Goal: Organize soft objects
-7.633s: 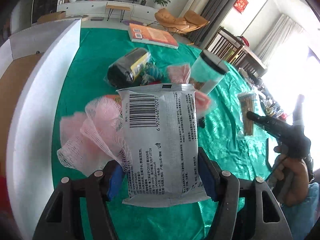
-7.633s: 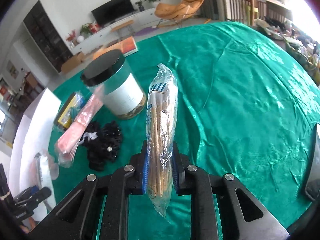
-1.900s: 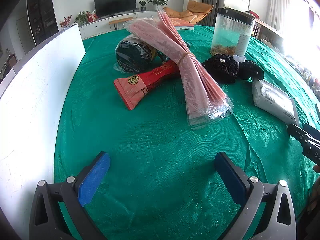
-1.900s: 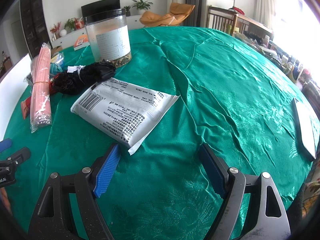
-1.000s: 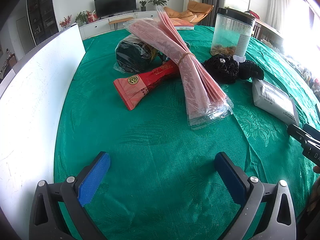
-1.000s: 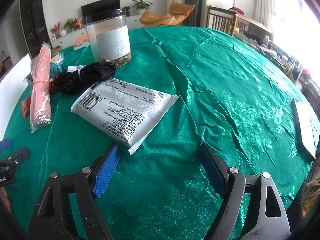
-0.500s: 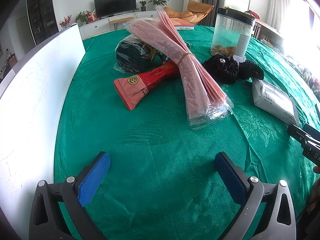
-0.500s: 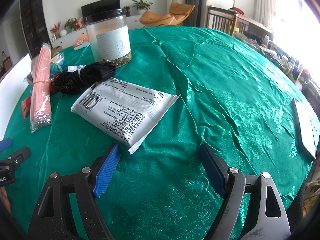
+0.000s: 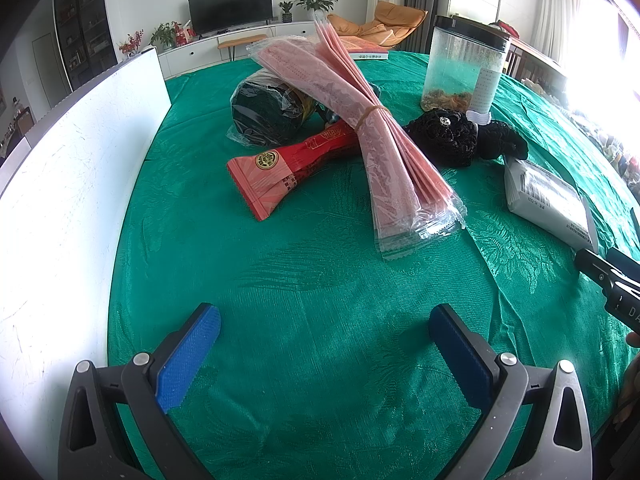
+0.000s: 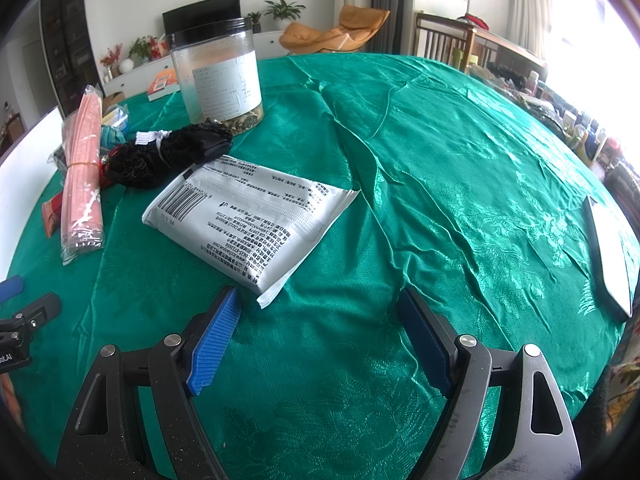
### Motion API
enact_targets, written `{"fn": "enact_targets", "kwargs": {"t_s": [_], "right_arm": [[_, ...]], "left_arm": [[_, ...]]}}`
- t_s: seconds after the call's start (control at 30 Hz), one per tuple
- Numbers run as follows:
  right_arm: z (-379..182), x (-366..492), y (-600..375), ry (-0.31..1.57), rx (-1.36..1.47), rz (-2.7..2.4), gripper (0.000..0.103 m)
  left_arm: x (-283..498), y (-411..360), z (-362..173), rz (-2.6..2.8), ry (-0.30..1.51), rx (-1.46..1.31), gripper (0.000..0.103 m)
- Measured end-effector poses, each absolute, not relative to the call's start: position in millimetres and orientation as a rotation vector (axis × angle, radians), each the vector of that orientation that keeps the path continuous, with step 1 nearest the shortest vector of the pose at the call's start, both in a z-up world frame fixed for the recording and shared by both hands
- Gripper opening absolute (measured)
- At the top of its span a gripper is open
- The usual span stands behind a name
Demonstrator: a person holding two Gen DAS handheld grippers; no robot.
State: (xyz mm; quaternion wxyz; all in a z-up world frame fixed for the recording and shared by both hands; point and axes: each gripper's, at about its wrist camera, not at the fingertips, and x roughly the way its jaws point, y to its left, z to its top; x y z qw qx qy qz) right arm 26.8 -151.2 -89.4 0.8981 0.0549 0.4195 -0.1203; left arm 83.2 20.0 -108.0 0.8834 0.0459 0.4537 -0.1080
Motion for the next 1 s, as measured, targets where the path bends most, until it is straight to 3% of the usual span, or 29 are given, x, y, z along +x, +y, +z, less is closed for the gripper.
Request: {"fn": "enact_targets", "kwargs": {"t_s": [0.47, 0.6, 0.77, 0.83, 0.97, 1.0], "right_arm": [[-89.4, 26.7, -151.4, 0.868, 0.114, -0.249, 0.083], [-89.4, 26.7, -151.2, 0.868, 0.114, -0.249, 0.083], [-89.4, 26.7, -151.3, 0.868, 0.114, -0.249, 0.084], [-89.5, 26.7, -150.9, 0.868, 0.114, -0.249, 0.084], [-89.4, 26.7, -151.1, 0.868, 0.114, -0.249, 0.084], [-89.4, 26.7, -151.2, 0.868, 0.114, -0.249, 0.084]], "left_arm": [[83.2, 19.9, -107.8, -0.223, 0.949, 0.098, 0.103], [88.6, 17.6, -98.7, -0.255, 1.047, 0.041, 0.103], [112.6, 1.8, -63.5, -0.282, 0.946, -0.023, 0.103], [133.2, -3.8, -55.5, -0.234, 0.911, -0.031, 0.099], [178.2, -13.1, -70.1, -0.200, 0.989, -0.078, 0.080], [184.6, -15.6, -73.8, -0.189, 0.992, -0.069, 0.080]]}}
